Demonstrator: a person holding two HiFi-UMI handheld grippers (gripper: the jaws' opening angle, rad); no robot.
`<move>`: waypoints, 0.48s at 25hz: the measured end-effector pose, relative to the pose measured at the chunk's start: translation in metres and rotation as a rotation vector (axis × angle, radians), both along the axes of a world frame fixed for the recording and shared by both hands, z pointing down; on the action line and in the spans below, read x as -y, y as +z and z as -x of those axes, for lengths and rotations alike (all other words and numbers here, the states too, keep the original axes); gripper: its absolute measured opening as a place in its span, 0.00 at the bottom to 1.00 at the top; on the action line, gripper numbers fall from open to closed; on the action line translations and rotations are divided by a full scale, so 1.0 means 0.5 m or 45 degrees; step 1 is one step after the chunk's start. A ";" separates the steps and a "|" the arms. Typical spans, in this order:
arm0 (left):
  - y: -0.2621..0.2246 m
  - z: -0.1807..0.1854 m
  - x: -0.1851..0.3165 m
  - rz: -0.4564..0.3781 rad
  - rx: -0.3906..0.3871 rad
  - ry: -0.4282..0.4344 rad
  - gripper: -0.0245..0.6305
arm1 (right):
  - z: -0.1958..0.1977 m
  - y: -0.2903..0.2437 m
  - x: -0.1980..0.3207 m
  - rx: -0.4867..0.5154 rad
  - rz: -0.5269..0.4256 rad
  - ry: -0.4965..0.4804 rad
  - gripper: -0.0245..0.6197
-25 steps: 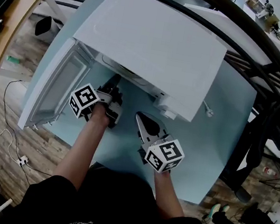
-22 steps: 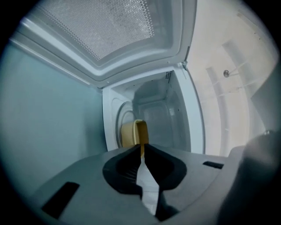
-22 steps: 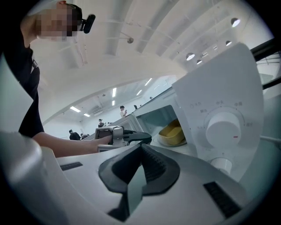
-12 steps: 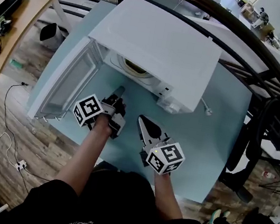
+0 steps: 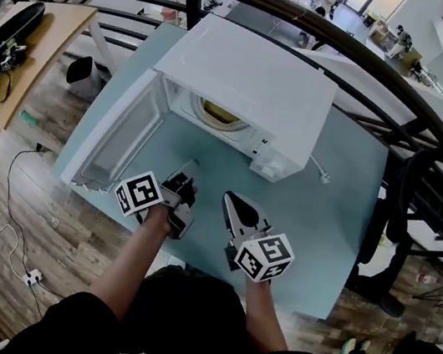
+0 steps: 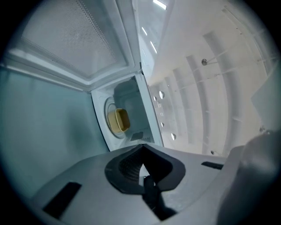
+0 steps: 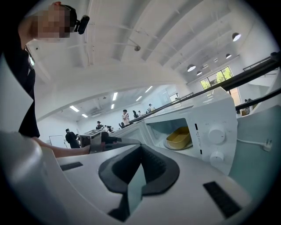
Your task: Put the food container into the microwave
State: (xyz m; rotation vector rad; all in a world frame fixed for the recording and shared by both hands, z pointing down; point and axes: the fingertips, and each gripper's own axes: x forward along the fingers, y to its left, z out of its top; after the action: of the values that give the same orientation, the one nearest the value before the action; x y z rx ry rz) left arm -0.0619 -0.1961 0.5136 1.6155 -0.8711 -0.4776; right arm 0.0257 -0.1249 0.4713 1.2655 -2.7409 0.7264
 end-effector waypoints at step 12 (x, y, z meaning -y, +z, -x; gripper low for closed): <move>-0.089 0.047 -0.144 -0.260 0.221 0.187 0.05 | 0.018 -0.059 -0.105 0.005 -0.084 0.087 0.05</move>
State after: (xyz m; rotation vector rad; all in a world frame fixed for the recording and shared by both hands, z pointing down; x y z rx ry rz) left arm -0.0852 -0.1240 0.4691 1.9161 -0.8457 -0.3347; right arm 0.0169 -0.0724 0.4418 1.3778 -2.7586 0.6490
